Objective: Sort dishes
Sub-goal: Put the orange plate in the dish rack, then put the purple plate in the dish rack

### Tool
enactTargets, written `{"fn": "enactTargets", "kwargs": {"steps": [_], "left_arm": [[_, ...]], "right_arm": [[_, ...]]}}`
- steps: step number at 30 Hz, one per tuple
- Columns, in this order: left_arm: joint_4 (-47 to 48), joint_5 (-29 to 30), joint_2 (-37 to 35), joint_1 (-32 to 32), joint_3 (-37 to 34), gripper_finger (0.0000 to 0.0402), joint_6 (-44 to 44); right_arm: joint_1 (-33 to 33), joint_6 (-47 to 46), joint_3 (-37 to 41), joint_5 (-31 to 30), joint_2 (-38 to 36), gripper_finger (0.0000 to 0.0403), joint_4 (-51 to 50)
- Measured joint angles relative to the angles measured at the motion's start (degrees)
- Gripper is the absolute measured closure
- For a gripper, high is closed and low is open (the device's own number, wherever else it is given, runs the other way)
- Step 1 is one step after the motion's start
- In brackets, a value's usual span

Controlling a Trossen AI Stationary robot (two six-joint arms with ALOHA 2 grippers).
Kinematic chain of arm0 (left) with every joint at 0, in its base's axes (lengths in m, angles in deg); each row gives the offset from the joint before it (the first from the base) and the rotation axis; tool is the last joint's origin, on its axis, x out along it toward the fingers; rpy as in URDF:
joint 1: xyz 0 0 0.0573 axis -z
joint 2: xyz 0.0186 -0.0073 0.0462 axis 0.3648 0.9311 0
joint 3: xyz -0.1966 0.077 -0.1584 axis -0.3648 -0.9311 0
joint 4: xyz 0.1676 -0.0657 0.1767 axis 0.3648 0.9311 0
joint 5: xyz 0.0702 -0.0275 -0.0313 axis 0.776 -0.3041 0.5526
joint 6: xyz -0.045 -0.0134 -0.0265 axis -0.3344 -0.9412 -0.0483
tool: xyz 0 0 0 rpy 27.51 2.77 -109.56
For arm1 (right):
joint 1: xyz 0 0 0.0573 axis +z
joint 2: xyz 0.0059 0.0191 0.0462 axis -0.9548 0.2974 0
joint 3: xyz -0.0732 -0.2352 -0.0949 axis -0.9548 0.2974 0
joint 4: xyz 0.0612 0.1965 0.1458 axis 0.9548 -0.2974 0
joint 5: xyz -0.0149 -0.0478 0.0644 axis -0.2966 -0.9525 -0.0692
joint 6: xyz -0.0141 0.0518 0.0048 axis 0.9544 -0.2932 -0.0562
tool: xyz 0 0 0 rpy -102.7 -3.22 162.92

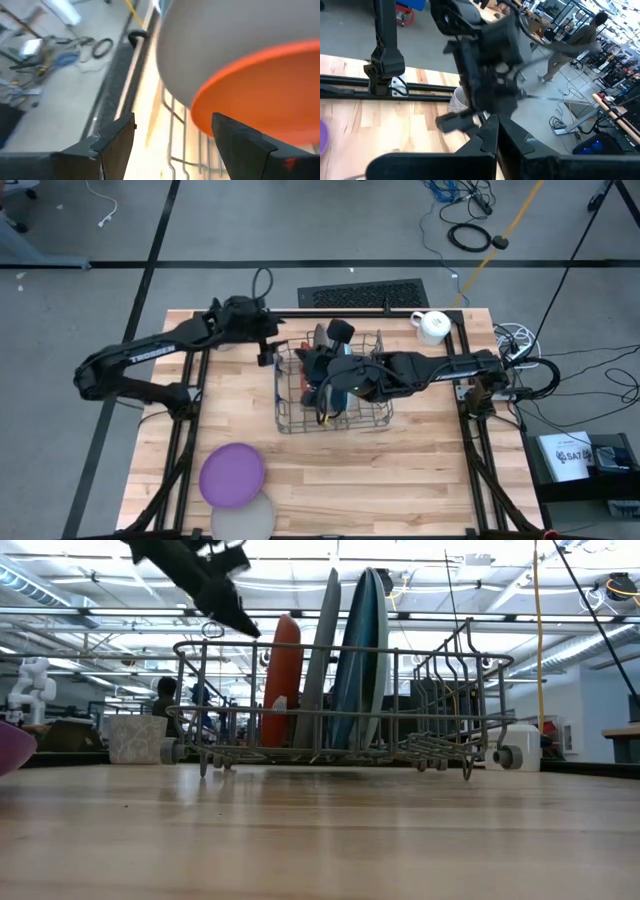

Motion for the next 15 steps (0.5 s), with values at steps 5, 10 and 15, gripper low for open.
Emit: {"fn": "enactTargets", "kwargs": {"steps": [5, 10, 15], "left_arm": [[0.46, 0.45, -6.22, 4.18, 0.0, 0.0136, -4.31], [1.1, 0.47, -12.05, 9.08, 0.02, 0.0136, -10.97], [6.87, 0.69, -16.19, 14.41, 0.04, 0.0136, -17.47]], "right_arm": [[0.58, -0.74, 0.0, 0.08, -2.87, 0.0403, -5.93], [0.81, -2.45, 0.0, 0.07, -5.9, 0.0403, -11.82], [0.77, -3.32, 0.0, 0.0, -8.62, 0.0403, -17.33]]}}
